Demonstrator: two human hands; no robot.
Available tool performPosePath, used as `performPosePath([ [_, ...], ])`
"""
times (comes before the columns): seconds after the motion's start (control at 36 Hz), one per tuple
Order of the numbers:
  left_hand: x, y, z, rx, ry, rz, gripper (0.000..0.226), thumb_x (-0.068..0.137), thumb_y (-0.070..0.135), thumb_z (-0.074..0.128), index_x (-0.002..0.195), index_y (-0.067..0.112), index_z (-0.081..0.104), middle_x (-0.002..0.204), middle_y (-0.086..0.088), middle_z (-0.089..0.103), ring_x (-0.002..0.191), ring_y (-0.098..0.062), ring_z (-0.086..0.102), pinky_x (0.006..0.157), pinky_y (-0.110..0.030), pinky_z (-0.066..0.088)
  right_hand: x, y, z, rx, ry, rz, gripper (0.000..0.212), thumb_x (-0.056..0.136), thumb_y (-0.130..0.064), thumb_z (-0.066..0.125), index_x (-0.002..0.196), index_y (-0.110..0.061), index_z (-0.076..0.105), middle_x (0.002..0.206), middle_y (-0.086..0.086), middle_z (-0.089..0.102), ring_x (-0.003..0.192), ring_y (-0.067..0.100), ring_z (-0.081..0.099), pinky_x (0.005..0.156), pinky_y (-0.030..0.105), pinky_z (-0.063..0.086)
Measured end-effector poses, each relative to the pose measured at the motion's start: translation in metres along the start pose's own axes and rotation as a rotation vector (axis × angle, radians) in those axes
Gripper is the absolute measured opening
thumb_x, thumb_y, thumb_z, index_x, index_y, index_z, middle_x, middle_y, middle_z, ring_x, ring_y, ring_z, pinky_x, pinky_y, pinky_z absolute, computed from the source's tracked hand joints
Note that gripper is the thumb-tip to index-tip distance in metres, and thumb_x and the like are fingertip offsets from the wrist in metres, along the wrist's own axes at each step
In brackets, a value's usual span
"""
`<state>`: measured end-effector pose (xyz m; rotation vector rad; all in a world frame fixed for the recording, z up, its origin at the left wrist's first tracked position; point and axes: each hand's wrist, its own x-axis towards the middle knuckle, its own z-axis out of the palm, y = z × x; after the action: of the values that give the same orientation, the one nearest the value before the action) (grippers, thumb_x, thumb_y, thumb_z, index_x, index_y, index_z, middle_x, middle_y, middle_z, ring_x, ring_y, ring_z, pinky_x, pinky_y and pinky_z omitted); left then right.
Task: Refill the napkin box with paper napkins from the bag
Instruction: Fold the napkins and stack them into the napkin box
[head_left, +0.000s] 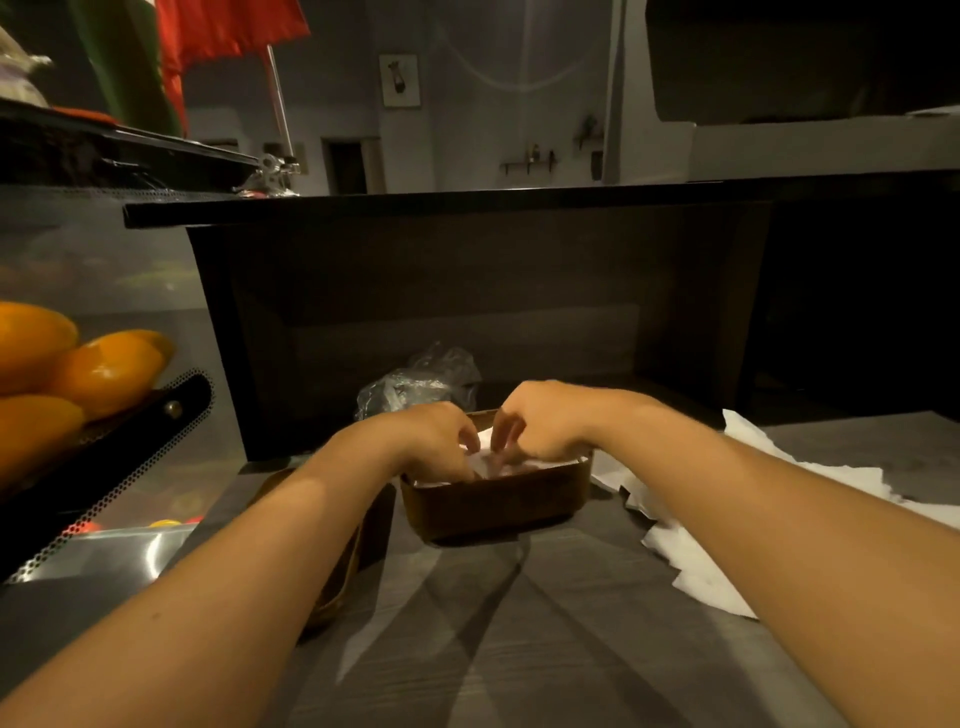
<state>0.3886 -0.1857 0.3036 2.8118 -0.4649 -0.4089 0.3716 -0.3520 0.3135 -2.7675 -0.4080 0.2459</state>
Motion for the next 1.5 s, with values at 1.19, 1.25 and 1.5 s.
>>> performPosePath([
  [1.19, 0.022, 0.175, 0.151, -0.209, 0.382, 0.419, 0.069, 0.087, 0.079, 0.038, 0.144, 0.040, 0.041, 0.142, 0.006, 0.043, 0.132, -0.020, 0.038, 0.109, -0.041, 0.034, -0.217, 0.209, 0.050, 0.175, 0.347, 0.344, 0.105, 0.065, -0.090, 0.059, 0.153, -0.055, 0.016, 0.158, -0.021, 0.016, 0.149, 0.019, 0.021, 0.116, 0.047, 0.031],
  [1.25, 0.018, 0.175, 0.154, -0.206, 0.398, 0.452, 0.055, 0.086, 0.076, 0.047, 0.127, 0.039, 0.049, 0.127, 0.010, 0.043, 0.121, -0.015, 0.041, 0.101, -0.036, 0.037, -0.215, 0.205, 0.054, 0.104, 0.387, 0.333, 0.092, 0.059, -0.088, 0.057, 0.141, -0.052, 0.035, 0.139, -0.016, 0.032, 0.136, 0.017, 0.031, 0.108, 0.044, 0.038],
  [1.5, -0.011, 0.161, 0.150, -0.044, 0.335, 0.515, 0.057, 0.096, 0.063, 0.042, 0.145, 0.036, 0.044, 0.137, 0.008, 0.044, 0.128, -0.013, 0.039, 0.110, -0.037, 0.035, -0.223, 0.183, 0.065, 0.155, 0.400, 0.198, 0.087, 0.064, -0.088, 0.062, 0.138, -0.045, 0.045, 0.143, -0.023, 0.032, 0.135, 0.008, 0.034, 0.110, 0.041, 0.040],
])
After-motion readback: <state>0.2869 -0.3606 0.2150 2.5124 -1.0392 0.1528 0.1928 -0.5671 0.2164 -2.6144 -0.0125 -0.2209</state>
